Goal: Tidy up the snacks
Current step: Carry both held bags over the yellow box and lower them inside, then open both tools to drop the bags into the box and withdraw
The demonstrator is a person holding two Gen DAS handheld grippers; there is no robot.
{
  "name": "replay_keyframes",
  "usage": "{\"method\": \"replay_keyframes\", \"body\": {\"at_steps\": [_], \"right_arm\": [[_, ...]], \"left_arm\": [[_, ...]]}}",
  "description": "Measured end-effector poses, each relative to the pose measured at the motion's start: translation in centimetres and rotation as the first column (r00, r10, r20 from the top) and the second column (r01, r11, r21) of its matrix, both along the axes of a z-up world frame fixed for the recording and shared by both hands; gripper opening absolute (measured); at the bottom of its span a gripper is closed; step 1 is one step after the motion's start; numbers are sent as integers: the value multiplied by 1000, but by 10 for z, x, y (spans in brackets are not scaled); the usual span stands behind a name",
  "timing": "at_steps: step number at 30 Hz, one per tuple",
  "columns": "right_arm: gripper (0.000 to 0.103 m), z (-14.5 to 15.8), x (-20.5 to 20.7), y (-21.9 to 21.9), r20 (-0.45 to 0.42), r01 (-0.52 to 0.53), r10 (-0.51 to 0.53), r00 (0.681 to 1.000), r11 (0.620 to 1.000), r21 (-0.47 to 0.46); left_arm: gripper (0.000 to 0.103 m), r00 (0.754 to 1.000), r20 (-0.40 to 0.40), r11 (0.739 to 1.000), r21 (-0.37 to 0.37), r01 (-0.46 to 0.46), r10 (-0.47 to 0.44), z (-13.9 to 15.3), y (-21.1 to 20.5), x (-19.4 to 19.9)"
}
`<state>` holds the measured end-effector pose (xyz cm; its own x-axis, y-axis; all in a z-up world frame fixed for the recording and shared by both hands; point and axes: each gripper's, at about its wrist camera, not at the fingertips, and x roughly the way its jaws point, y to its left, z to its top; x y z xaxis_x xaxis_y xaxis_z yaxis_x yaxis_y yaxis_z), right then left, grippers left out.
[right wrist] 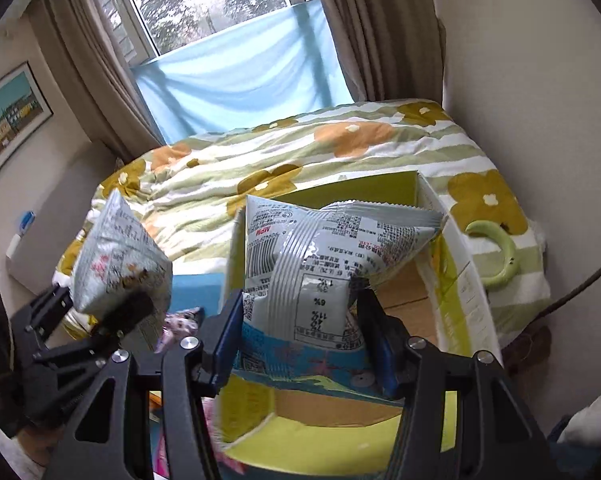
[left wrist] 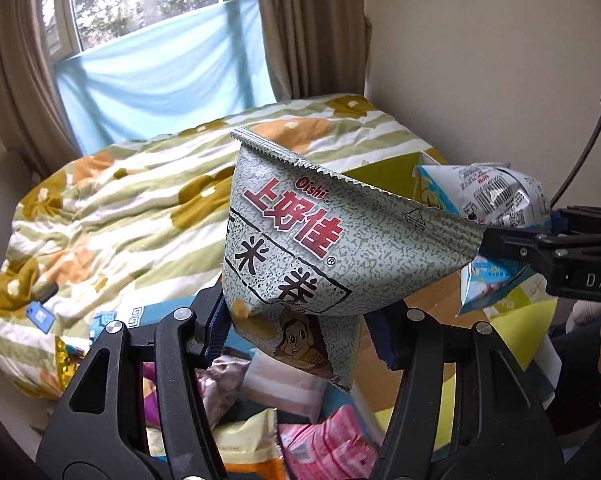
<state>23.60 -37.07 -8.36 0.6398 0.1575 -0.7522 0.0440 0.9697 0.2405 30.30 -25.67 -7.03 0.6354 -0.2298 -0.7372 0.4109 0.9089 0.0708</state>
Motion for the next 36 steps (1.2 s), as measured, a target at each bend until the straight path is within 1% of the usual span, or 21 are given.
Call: {"method": "replay_keyframes", "body": {"at_steps": [3,4,7,9,12,16,17,18,19,20,21,22,28,33,36], "right_arm": [[52,-13,18,-29,-56,-34,36,998,999,28],[52,-17,24,-36,-71,-39,41,997,999,24],[52,-26,35,-52,-75,-43,40,996,998,-37],[52,-29,39,-60,-71,-45,42,997,998,-39],[52,-36,43,-68,-68,-48,46,997,998,-29],[52,-44,46,-78,-89,-32,31,996,999,-16],[52,-44,47,-79,-97,-26,25,995,1000,-13],[52,-46,46,-80,-104,-24,23,994,1000,-8],[52,-46,46,-81,-108,-24,23,994,1000,-4],[52,-47,46,-82,-111,-23,23,994,1000,-2],[52,-47,46,-83,-114,-23,23,993,1000,-1],[52,-47,47,-83,-116,-22,22,993,1000,1],[52,-48,43,-84,-117,-9,10,993,1000,13],[52,-51,44,-81,-121,-18,17,992,1000,-6],[52,-48,53,-80,-109,-50,48,993,998,-23]], "left_arm": [[54,999,-44,1000,11,-16,17,-10,-29,25],[54,998,-62,1000,18,-21,22,-16,-37,34],[55,991,-123,997,67,-40,48,-37,-57,57],[55,986,-155,996,81,-43,55,-49,-67,69],[55,983,-174,994,105,-39,57,-64,-75,79],[56,980,-190,994,98,-39,58,-69,-77,85],[59,979,-194,995,95,-39,57,-69,-78,87],[73,979,-197,995,95,-39,57,-70,-77,88],[84,979,-193,994,100,-46,64,-69,-75,88],[100,981,-180,993,101,-54,71,-67,-72,86],[102,984,-161,994,90,-60,74,-63,-69,82],[102,985,-156,995,75,-65,76,-60,-64,77],[102,972,-196,992,5,-128,127,-53,-25,53],[102,969,-185,986,17,-166,166,-47,-10,38],[102,966,-183,983,9,-184,182,-46,-1,30]]}}
